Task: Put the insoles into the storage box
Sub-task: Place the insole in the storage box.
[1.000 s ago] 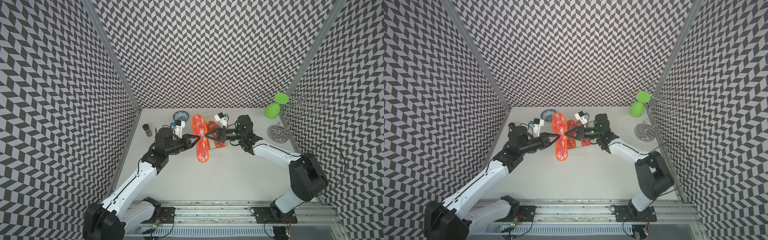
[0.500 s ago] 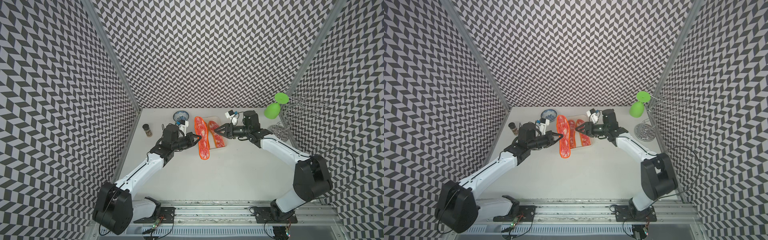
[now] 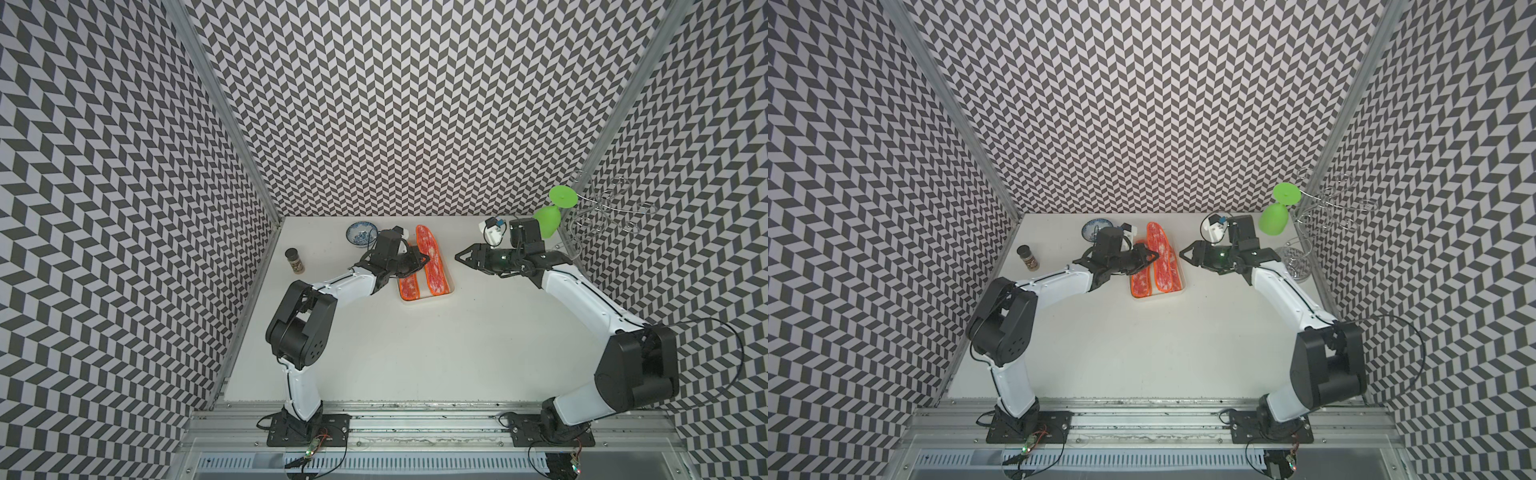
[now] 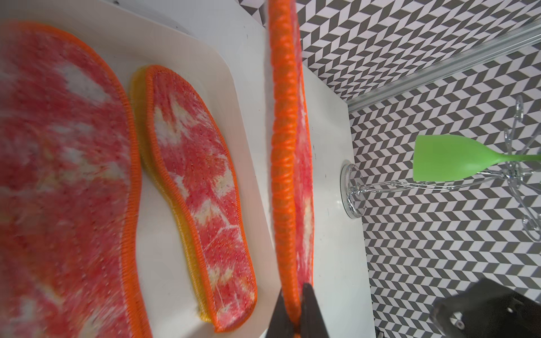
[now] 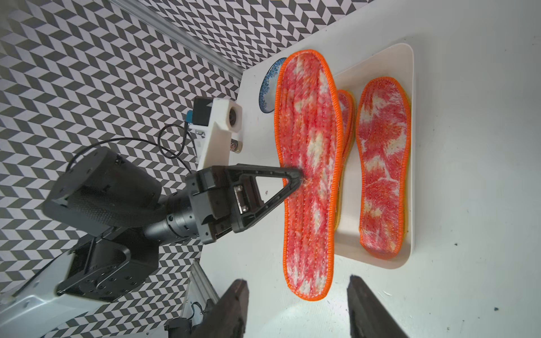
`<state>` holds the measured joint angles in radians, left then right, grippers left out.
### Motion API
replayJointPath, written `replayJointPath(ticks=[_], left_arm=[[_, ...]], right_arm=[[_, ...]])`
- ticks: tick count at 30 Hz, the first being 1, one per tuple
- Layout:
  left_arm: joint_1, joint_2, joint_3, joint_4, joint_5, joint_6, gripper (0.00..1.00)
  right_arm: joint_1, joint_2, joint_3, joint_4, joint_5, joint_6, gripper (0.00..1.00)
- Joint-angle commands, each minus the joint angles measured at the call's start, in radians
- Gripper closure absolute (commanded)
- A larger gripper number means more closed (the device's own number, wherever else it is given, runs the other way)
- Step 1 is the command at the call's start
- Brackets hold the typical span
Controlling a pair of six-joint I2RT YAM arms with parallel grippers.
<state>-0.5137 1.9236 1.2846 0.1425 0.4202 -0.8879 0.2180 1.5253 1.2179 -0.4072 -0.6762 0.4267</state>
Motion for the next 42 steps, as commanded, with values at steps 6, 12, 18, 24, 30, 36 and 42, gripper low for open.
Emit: replayJointPath(ticks=[6, 12, 18, 24, 30, 36, 42], left_arm=[[-0.017, 0.138, 0.114, 0.031, -0.055, -0.003, 1.00], [-0.019, 0.200, 0.147, 0.021, -0.056, 0.005, 1.00], [-0.026, 0.249, 0.174, 0.010, -0.048, 0.011, 1.00], [-0.031, 0.284, 0.194, 0.003, -0.044, 0.008, 0.98], [-0.031, 0.297, 0.191, -0.004, -0.057, 0.030, 0.97], [-0.026, 0.298, 0.201, -0.010, -0.072, 0.065, 0.95], [-0.021, 0.327, 0.219, -0.016, -0.064, 0.075, 0.92]], right_arm=[[-0.032, -0.019, 0.023, 0.003, 0.006, -0.034, 0.42], [-0.039, -0.016, 0.011, 0.009, -0.008, -0.038, 0.42], [-0.044, -0.011, -0.001, 0.015, -0.018, -0.039, 0.42], [-0.047, -0.008, -0.010, 0.017, -0.023, -0.040, 0.42], [-0.046, -0.011, -0.027, 0.027, -0.031, -0.036, 0.42], [-0.048, -0.010, -0.038, 0.034, -0.038, -0.033, 0.42], [-0.047, -0.007, -0.041, 0.038, -0.044, -0.034, 0.42]])
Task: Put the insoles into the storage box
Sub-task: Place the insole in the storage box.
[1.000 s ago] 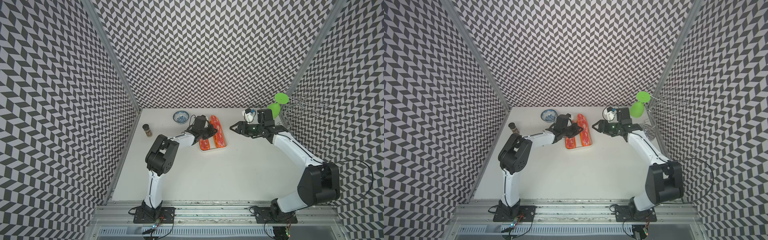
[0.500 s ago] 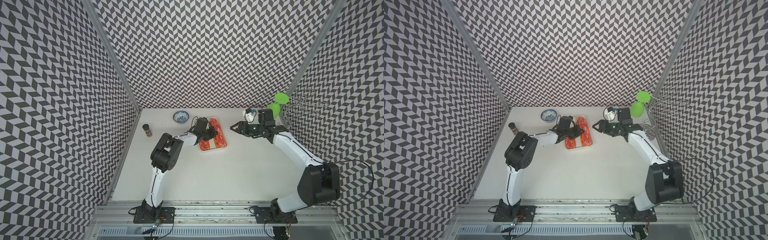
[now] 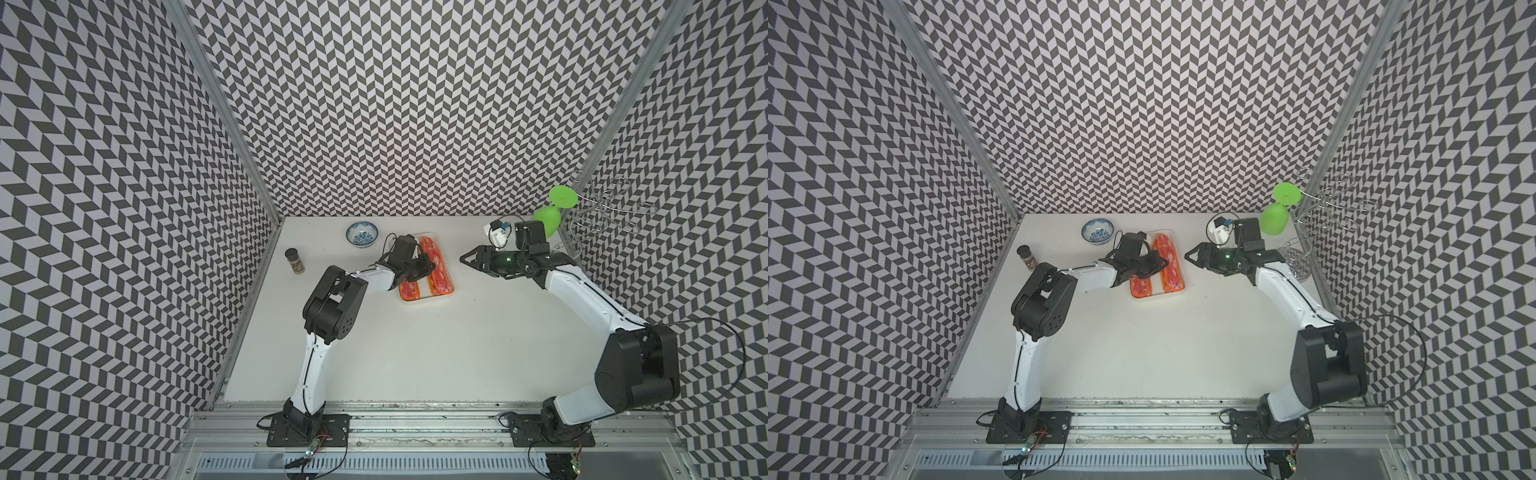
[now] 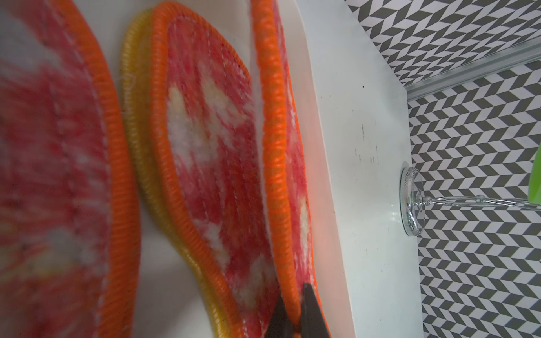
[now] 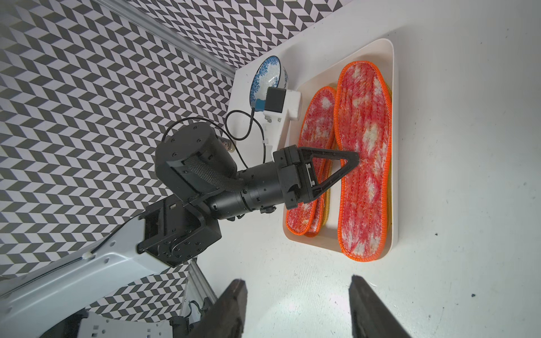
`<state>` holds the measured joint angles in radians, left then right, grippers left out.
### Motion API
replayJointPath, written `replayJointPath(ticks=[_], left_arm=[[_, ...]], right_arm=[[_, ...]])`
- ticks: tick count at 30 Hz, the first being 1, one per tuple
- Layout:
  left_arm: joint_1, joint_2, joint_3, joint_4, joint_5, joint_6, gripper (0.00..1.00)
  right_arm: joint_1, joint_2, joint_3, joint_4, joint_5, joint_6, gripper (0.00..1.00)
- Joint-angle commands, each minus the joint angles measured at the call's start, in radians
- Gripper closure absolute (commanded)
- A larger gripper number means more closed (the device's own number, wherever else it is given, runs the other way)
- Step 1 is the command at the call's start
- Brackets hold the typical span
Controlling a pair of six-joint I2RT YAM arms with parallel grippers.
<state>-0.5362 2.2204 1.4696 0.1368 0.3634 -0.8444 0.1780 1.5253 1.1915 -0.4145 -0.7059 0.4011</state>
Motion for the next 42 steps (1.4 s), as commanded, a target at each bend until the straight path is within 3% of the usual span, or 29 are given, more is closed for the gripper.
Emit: replayJointPath(ticks=[1, 7, 27, 33, 42], left_arm=[[0.002, 0.035, 0.043, -0.017, -0.007, 0.034, 0.91], [0.002, 0.044, 0.055, -0.047, 0.000, 0.053, 0.84], [-0.017, -0.072, 0.110, -0.308, -0.085, 0.154, 0.34], [-0.039, -0.068, 0.184, -0.430, -0.138, 0.192, 0.31], [-0.053, -0.252, 0.136, -0.568, -0.280, 0.332, 0.29]], right_arm=[[-0.005, -0.007, -0.016, 0.044, -0.014, -0.008, 0.42], [-0.007, -0.007, -0.017, 0.043, -0.015, -0.007, 0.41], [-0.006, -0.031, 0.029, 0.026, -0.018, -0.004, 0.41], [-0.007, -0.043, 0.042, 0.013, -0.006, -0.013, 0.41], [-0.006, -0.042, 0.044, 0.006, 0.029, -0.061, 0.40]])
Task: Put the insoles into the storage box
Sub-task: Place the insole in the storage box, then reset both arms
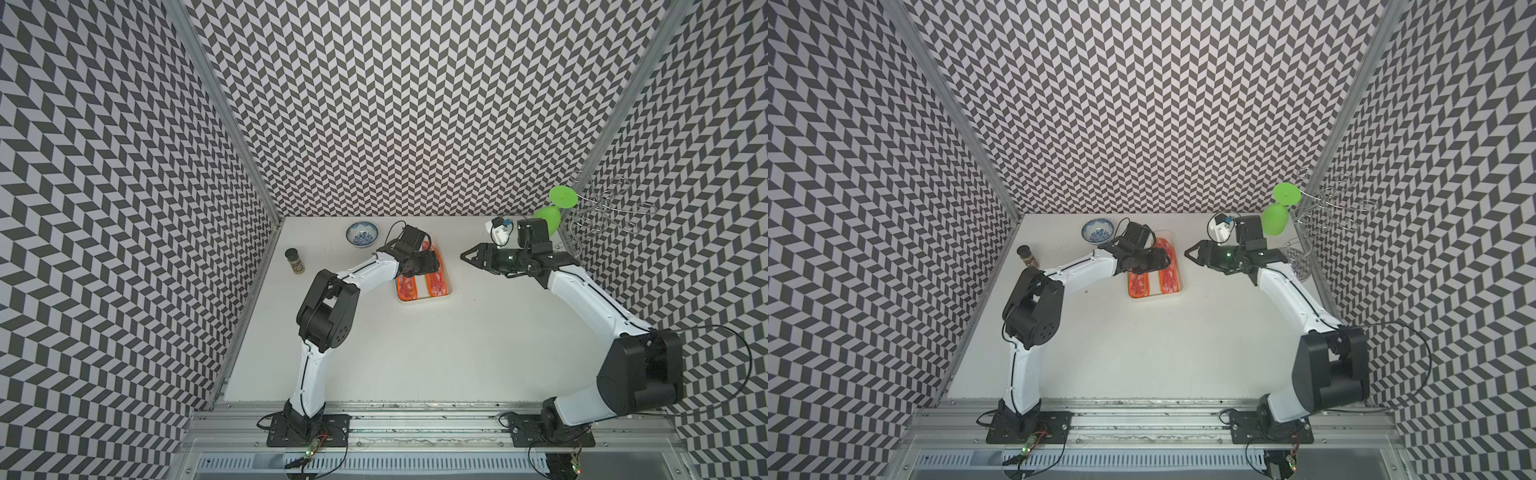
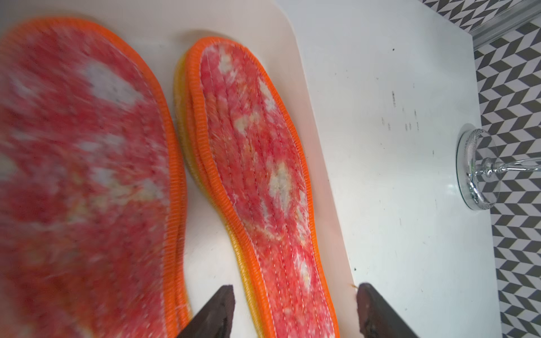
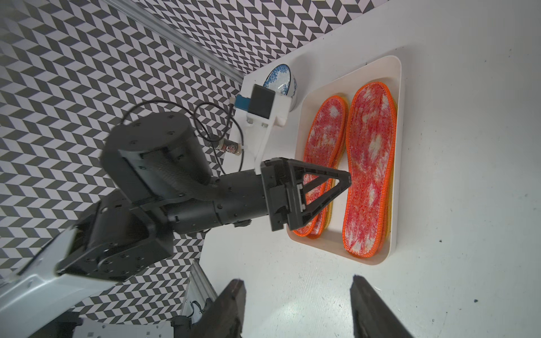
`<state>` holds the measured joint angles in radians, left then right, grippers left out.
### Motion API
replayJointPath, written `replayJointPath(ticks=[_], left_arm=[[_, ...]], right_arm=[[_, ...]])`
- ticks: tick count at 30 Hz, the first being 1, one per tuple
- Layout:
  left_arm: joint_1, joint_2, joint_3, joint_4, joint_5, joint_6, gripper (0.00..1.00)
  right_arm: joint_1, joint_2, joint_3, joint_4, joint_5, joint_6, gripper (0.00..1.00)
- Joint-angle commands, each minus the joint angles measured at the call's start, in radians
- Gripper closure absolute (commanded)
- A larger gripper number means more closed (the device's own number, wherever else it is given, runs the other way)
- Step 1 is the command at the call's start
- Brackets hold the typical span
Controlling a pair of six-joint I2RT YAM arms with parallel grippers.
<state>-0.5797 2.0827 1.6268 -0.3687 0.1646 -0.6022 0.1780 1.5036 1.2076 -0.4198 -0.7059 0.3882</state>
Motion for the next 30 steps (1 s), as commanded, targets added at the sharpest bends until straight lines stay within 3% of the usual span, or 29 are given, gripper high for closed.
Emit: replayJointPath(ticks=[1, 4, 7, 9, 14, 18, 22, 24, 26, 30], left_arm=[[-0.009, -0.151, -0.058, -0.057, -0.105, 0.120, 0.29], [0.006, -0.284, -0.223, 0.019, -0.159, 0.254, 0.24], [0.040, -0.429, -0.408, 0.141, -0.209, 0.414, 0.15], [0.109, -0.522, -0.538, 0.253, -0.163, 0.486, 0.11], [0.289, -0.657, -0.787, 0.503, -0.109, 0.589, 0.06], [0.373, -0.673, -0.965, 0.786, -0.126, 0.615, 0.02], [0.446, -0.640, -1.012, 0.910, -0.141, 0.599, 0.01], [0.486, -0.622, -1.028, 0.954, -0.144, 0.604, 0.01], [0.540, -0.609, -1.034, 0.965, -0.113, 0.561, 0.01], [0.562, -0.627, -1.064, 1.005, -0.096, 0.578, 0.01]], right_arm=[[-0.007, -0.018, 0.027, 0.005, 0.041, -0.067, 0.39], [-0.010, -0.023, 0.004, 0.007, 0.079, -0.135, 0.34], [-0.012, -0.060, -0.084, 0.087, 0.169, -0.174, 0.23], [-0.024, -0.089, -0.140, 0.164, 0.241, -0.174, 0.17], [-0.074, -0.119, -0.262, 0.391, 0.423, -0.189, 0.10], [-0.094, -0.126, -0.424, 0.689, 0.651, -0.205, 0.10], [-0.115, -0.098, -0.578, 0.995, 0.805, -0.218, 0.07], [-0.121, -0.046, -0.593, 1.047, 0.845, -0.232, 0.00], [-0.123, -0.001, -0.610, 1.147, 0.884, -0.236, 0.01], [-0.127, 0.036, -0.568, 1.147, 0.907, -0.306, 0.01]])
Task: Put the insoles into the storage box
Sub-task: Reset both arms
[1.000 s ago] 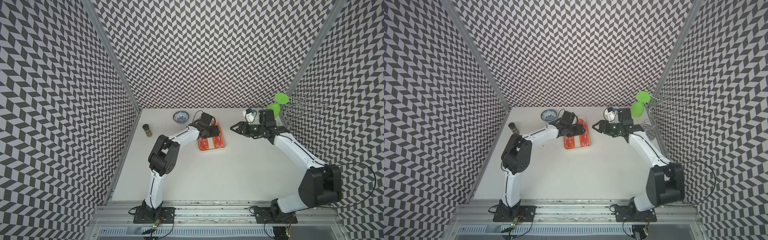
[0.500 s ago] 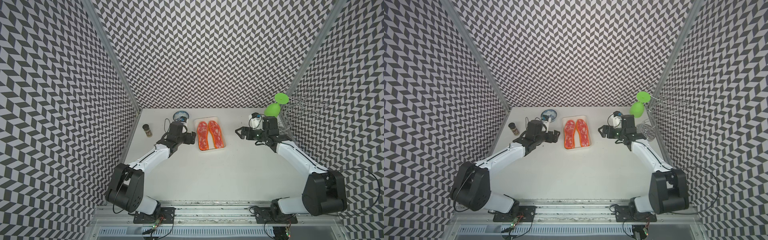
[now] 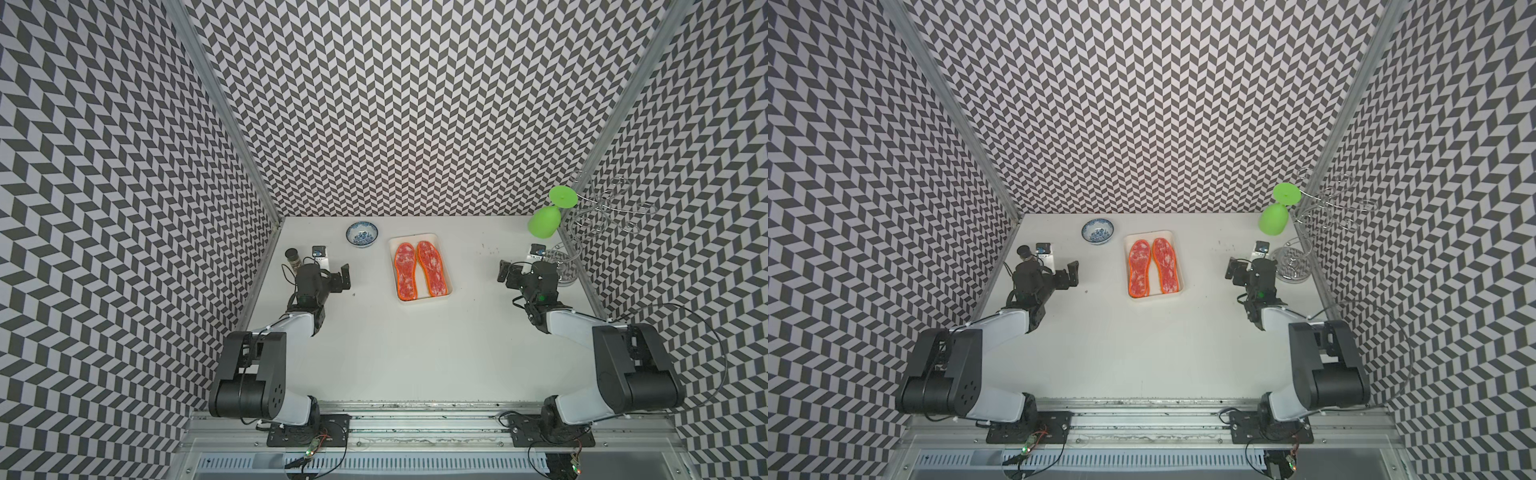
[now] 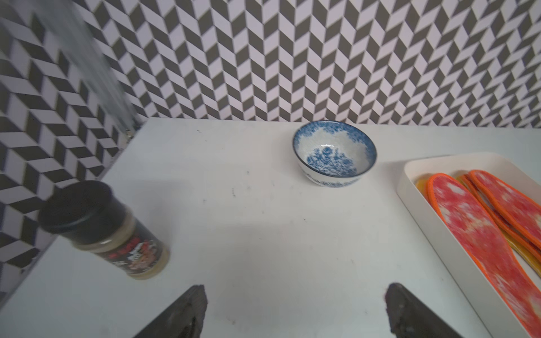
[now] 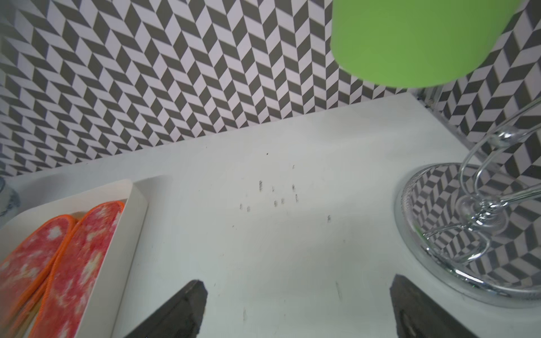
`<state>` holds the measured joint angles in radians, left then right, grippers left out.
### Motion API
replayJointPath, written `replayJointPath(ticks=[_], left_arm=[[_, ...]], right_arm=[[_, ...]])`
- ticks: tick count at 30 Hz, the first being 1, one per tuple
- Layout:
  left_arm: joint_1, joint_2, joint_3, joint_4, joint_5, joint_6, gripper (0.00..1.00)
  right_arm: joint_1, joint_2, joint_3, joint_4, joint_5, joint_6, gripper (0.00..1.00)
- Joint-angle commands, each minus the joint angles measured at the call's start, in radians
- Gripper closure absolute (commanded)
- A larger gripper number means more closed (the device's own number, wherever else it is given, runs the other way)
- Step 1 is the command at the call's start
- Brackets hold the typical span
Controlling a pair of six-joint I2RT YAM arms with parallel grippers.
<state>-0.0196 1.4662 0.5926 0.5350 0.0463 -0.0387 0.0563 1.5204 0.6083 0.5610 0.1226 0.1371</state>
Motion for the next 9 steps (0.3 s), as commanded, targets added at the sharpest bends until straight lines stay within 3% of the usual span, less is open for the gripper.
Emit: replayJointPath(ticks=[1, 4, 9], left_arm=[[0.003, -0.029, -0.079, 0.174, 0.006, 0.031, 0.01], [0.002, -0.049, -0.192, 0.338, -0.022, 0.046, 0.01], [0.014, -0.007, -0.166, 0.339, -0.016, 0.052, 0.01]], right_arm=[[-0.007, 0.025, 0.042, 0.161, 0.067, -0.072, 0.01], [-0.010, 0.021, 0.027, 0.189, 0.065, -0.083, 0.01], [-0.017, 0.002, 0.003, 0.211, 0.062, -0.101, 0.01]])
